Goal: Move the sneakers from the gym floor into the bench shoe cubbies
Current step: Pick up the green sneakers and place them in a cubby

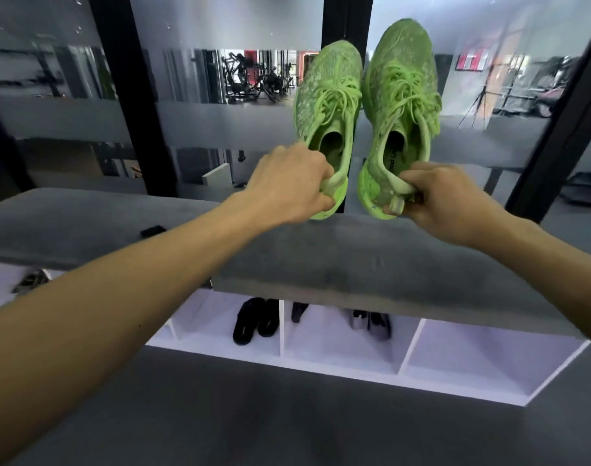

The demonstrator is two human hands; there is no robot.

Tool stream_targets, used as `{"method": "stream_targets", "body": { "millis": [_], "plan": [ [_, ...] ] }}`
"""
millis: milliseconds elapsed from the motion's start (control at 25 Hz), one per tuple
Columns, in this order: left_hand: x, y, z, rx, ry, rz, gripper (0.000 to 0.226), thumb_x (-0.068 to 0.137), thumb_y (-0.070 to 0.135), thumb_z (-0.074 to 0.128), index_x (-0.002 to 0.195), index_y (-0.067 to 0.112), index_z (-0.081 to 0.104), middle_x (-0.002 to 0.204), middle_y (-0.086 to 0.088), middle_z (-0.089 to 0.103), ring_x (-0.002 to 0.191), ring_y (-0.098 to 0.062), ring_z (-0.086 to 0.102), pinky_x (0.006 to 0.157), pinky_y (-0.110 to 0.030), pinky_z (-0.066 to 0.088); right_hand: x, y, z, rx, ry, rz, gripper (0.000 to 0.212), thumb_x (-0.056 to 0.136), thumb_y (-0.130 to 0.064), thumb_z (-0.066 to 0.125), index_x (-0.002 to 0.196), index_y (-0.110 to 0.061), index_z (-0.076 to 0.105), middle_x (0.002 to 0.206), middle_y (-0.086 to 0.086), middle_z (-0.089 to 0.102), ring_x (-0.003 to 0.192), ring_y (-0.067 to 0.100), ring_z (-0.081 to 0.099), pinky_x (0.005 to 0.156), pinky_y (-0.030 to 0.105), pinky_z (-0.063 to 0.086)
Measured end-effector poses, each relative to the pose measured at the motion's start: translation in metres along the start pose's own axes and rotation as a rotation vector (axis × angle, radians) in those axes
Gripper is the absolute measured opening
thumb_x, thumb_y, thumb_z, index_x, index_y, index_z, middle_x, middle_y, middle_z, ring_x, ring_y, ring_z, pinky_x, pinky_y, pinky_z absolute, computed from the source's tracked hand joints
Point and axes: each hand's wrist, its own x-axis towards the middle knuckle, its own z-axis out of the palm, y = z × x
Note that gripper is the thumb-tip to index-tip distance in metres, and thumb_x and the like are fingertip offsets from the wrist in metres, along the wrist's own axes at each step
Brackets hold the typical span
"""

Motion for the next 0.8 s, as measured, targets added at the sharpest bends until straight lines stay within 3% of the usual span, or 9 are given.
{"method": "stream_targets", "body": {
  "millis": [120,320,440,560,800],
  "plan": [
    [-0.054,0.008,0.105,0.004,-0.04,-0.004,0.047,0.074,0.035,0.071,0.052,0.017,0.034,0.055,-0.002,0.035,0.061,-0.033,0.044,0.055,-0.034,0.035,-0.067,0.015,0.09,-0.008,-0.027,0.004,0.026,0.073,-0.008,0.072,0.066,-0.019,0.05,0.064,-0.014,0.036,0.065,0.023,0.046,0.061,0.032,0.035],
    [-0.144,0.02,0.266,-0.008,-0.06,-0.018,0.047,0.074,0.037,0.07,0.053,0.016,0.034,0.055,-0.002,0.037,0.06,-0.033,0.043,0.05,-0.032,0.026,-0.177,0.029,0.234,0.009,-0.076,0.023,0.029,0.072,-0.007,0.069,0.067,-0.023,0.045,0.07,-0.007,0.041,0.069,0.032,0.053,0.061,0.043,0.045],
    [-0.188,0.026,0.342,-0.009,-0.083,-0.008,0.048,0.076,0.038,0.069,0.053,0.016,0.032,0.054,-0.001,0.035,0.06,-0.034,0.043,0.05,-0.031,0.026,-0.235,0.033,0.303,-0.004,-0.102,0.041,0.017,0.069,-0.002,0.067,0.068,-0.013,0.054,0.072,0.0,0.048,0.072,0.036,0.056,0.06,0.042,0.045],
    [-0.226,0.032,0.402,-0.005,-0.118,-0.004,0.047,0.076,0.038,0.067,0.053,0.016,0.032,0.053,0.0,0.034,0.061,-0.034,0.042,0.05,-0.031,0.024,-0.282,0.031,0.357,0.021,-0.144,0.072,0.011,0.072,-0.003,0.066,0.071,-0.01,0.057,0.075,0.004,0.053,0.075,0.037,0.056,0.061,0.044,0.047],
    [-0.275,0.039,0.485,-0.047,-0.233,-0.003,0.043,0.077,0.04,0.064,0.054,0.018,0.034,0.055,0.003,0.036,0.062,-0.028,0.046,0.05,-0.031,0.024,-0.345,0.031,0.43,0.07,-0.259,0.172,0.014,0.077,-0.011,0.062,0.073,-0.018,0.051,0.075,-0.009,0.041,0.073,0.025,0.052,0.061,0.041,0.043]
  ]
}}
